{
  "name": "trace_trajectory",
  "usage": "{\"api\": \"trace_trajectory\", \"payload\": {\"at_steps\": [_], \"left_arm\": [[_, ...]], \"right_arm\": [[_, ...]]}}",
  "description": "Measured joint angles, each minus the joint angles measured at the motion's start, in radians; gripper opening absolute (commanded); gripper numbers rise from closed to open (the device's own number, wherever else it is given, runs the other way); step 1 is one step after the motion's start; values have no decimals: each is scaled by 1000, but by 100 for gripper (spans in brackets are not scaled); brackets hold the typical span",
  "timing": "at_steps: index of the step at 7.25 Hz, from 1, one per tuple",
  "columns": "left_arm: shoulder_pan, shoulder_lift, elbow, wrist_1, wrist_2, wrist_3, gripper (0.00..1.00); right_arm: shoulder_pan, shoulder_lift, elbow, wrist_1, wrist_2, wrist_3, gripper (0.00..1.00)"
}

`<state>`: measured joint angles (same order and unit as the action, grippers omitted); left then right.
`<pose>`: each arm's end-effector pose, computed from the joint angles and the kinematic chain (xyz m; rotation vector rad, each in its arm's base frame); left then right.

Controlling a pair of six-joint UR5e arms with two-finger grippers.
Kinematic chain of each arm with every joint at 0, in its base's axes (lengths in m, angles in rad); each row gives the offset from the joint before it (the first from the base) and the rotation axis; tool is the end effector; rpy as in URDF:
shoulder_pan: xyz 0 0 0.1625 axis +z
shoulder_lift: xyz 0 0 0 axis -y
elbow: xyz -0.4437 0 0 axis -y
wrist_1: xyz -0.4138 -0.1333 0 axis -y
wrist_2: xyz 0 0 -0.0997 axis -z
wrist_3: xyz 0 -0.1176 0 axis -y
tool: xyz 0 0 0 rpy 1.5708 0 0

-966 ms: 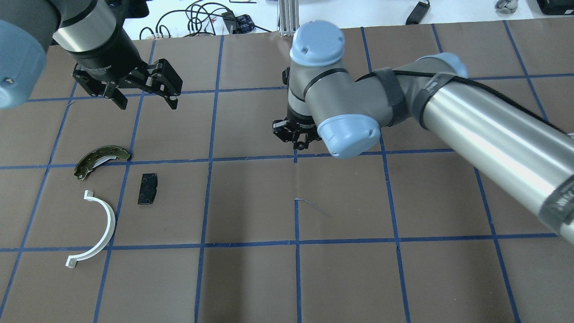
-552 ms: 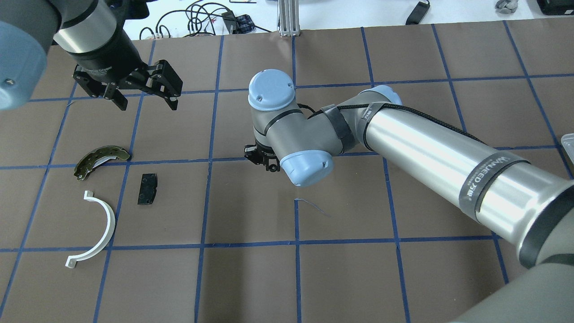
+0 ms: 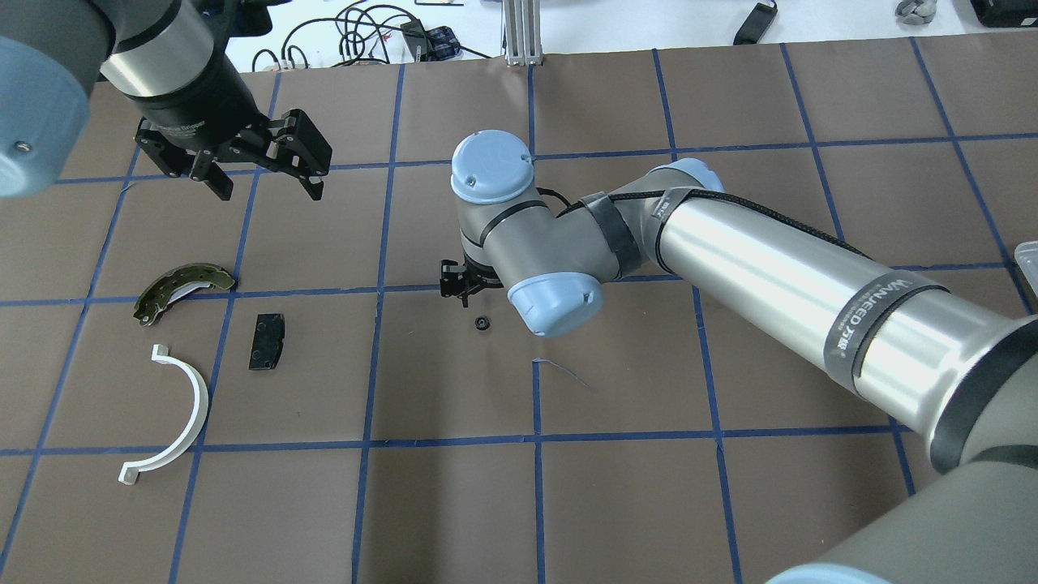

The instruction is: Place bearing gear from tray to pile

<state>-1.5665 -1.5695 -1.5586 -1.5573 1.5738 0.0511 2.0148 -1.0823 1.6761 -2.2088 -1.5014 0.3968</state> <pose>-0.1307 -0.5166 0.4969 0.0734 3.1367 -0.0422 0.4095 -0.5316 0.2100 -0.0746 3.0593 -0.0184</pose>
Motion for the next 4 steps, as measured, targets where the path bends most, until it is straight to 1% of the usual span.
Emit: {"api": "trace_trajectory", "payload": {"at_steps": [2, 3, 4], "left_arm": [[-4, -34, -29, 6, -5, -34, 100], [-9, -66, -73, 48, -9, -47, 100], [-23, -109, -143, 151, -11, -54, 100]], "right_arm": [[-116, -18, 1, 10, 1, -102, 100], [-184, -31, 0, 12, 0, -134, 100], [-259, -55, -1, 34, 4, -184, 100]]}}
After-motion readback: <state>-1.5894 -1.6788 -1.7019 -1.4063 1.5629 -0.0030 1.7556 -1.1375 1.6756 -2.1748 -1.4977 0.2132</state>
